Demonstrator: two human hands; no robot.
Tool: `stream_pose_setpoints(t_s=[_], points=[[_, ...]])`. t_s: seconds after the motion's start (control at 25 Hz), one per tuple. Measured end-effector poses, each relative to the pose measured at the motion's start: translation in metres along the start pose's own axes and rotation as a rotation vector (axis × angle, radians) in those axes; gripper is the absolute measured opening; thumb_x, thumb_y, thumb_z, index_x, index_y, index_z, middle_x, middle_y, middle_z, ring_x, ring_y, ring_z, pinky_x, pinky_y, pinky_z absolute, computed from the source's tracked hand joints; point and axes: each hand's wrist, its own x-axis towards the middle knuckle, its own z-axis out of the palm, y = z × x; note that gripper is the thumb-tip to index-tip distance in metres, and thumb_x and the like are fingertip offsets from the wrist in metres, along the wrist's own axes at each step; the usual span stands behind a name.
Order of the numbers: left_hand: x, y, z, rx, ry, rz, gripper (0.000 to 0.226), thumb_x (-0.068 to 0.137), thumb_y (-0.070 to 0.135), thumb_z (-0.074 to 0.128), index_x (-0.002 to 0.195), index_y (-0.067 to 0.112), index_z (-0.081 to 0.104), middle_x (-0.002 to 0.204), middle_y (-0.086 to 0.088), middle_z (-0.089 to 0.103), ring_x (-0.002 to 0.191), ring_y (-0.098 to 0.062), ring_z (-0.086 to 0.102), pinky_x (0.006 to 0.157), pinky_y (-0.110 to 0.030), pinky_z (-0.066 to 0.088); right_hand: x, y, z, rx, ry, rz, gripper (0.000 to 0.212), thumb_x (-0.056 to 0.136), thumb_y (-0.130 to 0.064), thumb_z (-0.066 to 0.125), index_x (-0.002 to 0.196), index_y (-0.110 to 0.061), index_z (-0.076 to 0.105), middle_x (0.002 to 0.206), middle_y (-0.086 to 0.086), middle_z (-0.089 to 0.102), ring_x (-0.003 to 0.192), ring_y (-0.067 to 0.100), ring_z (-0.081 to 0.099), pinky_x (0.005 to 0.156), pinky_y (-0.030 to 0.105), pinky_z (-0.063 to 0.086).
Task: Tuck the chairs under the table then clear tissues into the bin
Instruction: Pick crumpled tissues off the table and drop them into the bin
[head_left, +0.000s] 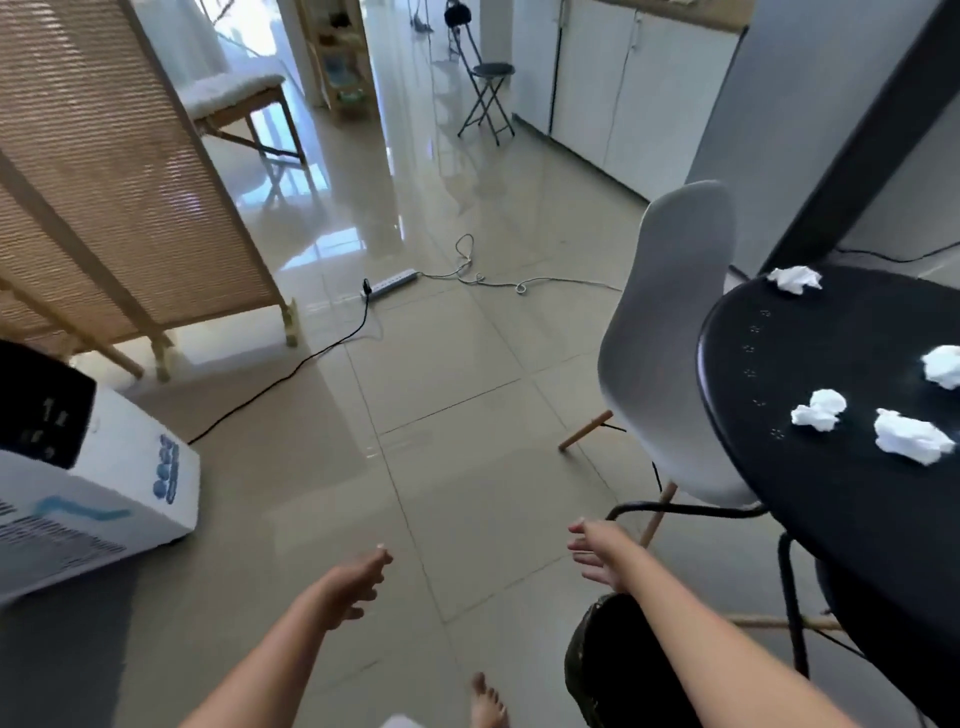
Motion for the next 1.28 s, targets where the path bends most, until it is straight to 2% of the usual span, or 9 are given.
stream_pose_setpoints(t_s=[0.12, 0.2, 0.32, 0.52, 0.76, 0.96, 1.12, 1.2, 1.28], points=[[0.033, 0.062, 0.0, 0.107, -0.077, 0.039, 0.044, 0.101, 0.036, 0.03, 0.136, 0.013, 0.046, 0.139, -0.013, 0.047, 0.123, -0.029, 0.047, 0.107, -0.04, 0.035, -0.004, -0.019, -0.019, 0.179, 0.059, 0.024, 0.037, 0.1, -0.022, 0.036, 0.131, -0.006, 0.048, 0.138, 0.02, 0.051, 0.13, 0.032, 0.046, 0.111, 0.043, 0.031], [0.061, 0.112, 0.007, 0.218, -0.136, 0.105, 0.041, 0.1, 0.035, 0.034, 0.13, 0.013, 0.05, 0.126, -0.01, 0.05, 0.109, -0.026, 0.048, 0.096, -0.037, 0.037, -0.005, -0.032, -0.033, 0.311, 0.127, -0.003, 0.038, 0.1, -0.021, 0.037, 0.132, -0.004, 0.048, 0.139, 0.021, 0.05, 0.132, 0.034, 0.044, 0.112, 0.042, 0.031], [0.092, 0.19, 0.027, 0.386, -0.255, 0.195, 0.034, 0.1, 0.036, 0.034, 0.117, 0.016, 0.055, 0.116, -0.008, 0.051, 0.1, -0.024, 0.047, 0.088, -0.033, 0.034, -0.017, -0.049, -0.054, 0.547, 0.258, -0.065, 0.039, 0.1, -0.018, 0.038, 0.132, 0.002, 0.048, 0.132, 0.023, 0.054, 0.133, 0.035, 0.044, 0.113, 0.041, 0.03], [0.106, 0.285, 0.073, 0.636, -0.475, 0.338, 0.04, 0.101, 0.037, 0.033, 0.124, 0.013, 0.055, 0.119, -0.011, 0.054, 0.1, -0.024, 0.049, 0.088, -0.033, 0.034, -0.045, -0.058, -0.073, 0.937, 0.453, -0.187, 0.035, 0.1, -0.02, 0.041, 0.128, -0.003, 0.053, 0.132, 0.019, 0.055, 0.125, 0.033, 0.05, 0.11, 0.043, 0.036], [0.075, 0.35, 0.157, 0.741, -0.745, 0.476, 0.04, 0.1, 0.038, 0.034, 0.12, 0.014, 0.059, 0.12, -0.008, 0.057, 0.105, -0.024, 0.054, 0.089, -0.035, 0.039, -0.064, -0.044, -0.097, 1.193, 0.668, -0.262, 0.025, 0.094, -0.022, 0.052, 0.115, -0.011, 0.06, 0.101, 0.007, 0.067, 0.107, 0.028, 0.059, 0.1, 0.039, 0.044], [0.039, 0.397, 0.238, 0.861, -0.835, 0.662, 0.04, 0.102, 0.038, 0.027, 0.111, 0.016, 0.058, 0.112, -0.004, 0.057, 0.105, -0.023, 0.055, 0.089, -0.032, 0.041, -0.065, -0.039, -0.154, 1.264, 0.776, -0.334, 0.02, 0.095, -0.022, 0.048, 0.109, -0.015, 0.062, 0.104, 0.007, 0.067, 0.107, 0.027, 0.06, 0.097, 0.037, 0.047], [0.025, 0.421, 0.288, 0.851, -0.846, 0.752, 0.038, 0.102, 0.034, 0.03, 0.104, 0.012, 0.061, 0.095, -0.005, 0.056, 0.083, -0.017, 0.053, 0.074, -0.026, 0.044, -0.066, -0.044, -0.202, 1.21, 0.835, -0.346, 0.02, 0.095, -0.021, 0.049, 0.107, -0.017, 0.064, 0.106, 0.006, 0.068, 0.106, 0.025, 0.062, 0.093, 0.035, 0.048], [0.023, 0.433, 0.31, 0.941, -0.783, 0.903, 0.038, 0.1, 0.037, 0.033, 0.097, 0.013, 0.062, 0.09, -0.002, 0.057, 0.083, -0.019, 0.054, 0.084, -0.033, 0.049, -0.065, -0.052, -0.229, 1.138, 0.891, -0.348, 0.015, 0.094, -0.02, 0.051, 0.097, -0.022, 0.066, 0.11, 0.008, 0.068, 0.106, 0.024, 0.062, 0.093, 0.034, 0.049], [0.024, 0.443, 0.326, 1.131, -0.653, 1.154, 0.037, 0.097, 0.041, 0.038, 0.098, 0.014, 0.062, 0.093, 0.0, 0.057, 0.09, -0.02, 0.058, 0.092, -0.036, 0.048, -0.063, -0.061, -0.253, 0.996, 0.975, -0.315, 0.012, 0.092, -0.021, 0.055, 0.097, -0.025, 0.065, 0.116, 0.006, 0.066, 0.105, 0.019, 0.062, 0.093, 0.031, 0.049]])
